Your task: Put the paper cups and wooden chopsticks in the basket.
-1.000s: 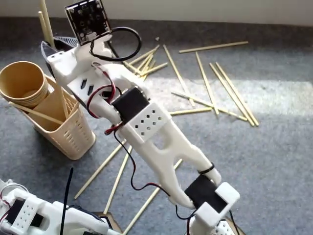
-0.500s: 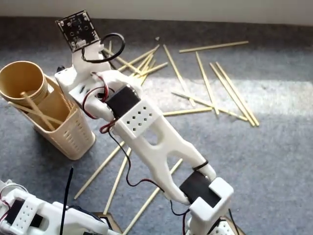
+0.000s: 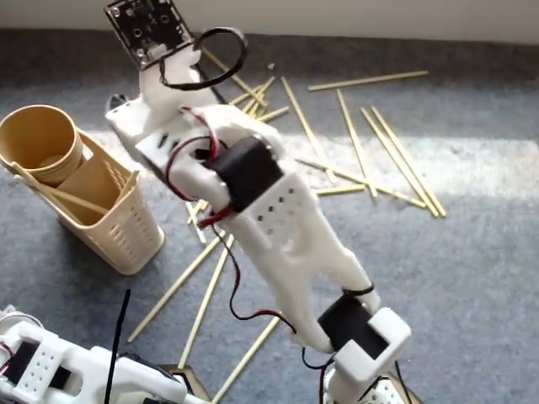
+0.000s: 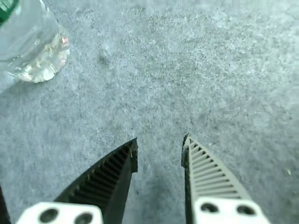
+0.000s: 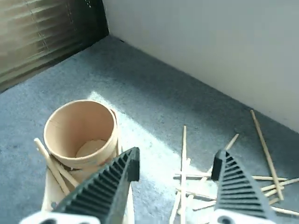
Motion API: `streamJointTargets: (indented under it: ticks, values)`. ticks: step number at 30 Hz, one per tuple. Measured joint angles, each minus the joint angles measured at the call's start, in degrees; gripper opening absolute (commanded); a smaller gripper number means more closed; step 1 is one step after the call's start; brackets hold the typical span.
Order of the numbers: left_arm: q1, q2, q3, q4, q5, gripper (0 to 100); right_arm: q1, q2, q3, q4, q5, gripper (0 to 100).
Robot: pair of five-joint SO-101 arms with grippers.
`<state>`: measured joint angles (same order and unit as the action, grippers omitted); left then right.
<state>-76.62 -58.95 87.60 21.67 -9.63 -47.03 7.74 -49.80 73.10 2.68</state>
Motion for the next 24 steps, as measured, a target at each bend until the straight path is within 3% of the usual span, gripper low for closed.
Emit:
streamJointTargets:
  ticks: [3, 7, 12, 15, 20, 24]
  values:
    - [0.9, 0.0, -8.0, 6.8, -0.8, 18, 4.5, -2.6, -4.8, 13.8, 8.1, 24.8]
    - [8.3, 0.1, -26.8, 25.8, -1.0, 18, 14.4, -4.6, -6.1, 25.8, 10.2, 24.0]
    - [23.7, 0.1, -56.7, 52.0, -0.4, 19, 29.0, -11.9, 0.5, 26.8, 10.2, 12.1]
    - [31.1, 0.0, -74.0, 63.3, 1.0, 19, 34.7, -17.2, 11.6, 26.8, 10.8, 6.7]
    - [39.0, 4.3, -92.7, 73.0, 1.1, 29, 40.5, -27.1, 35.5, 25.2, 15.4, 5.9]
    - [43.0, 14.9, -96.0, 76.6, 1.3, 37, 43.7, -36.6, 59.2, 13.5, 16.5, 5.9]
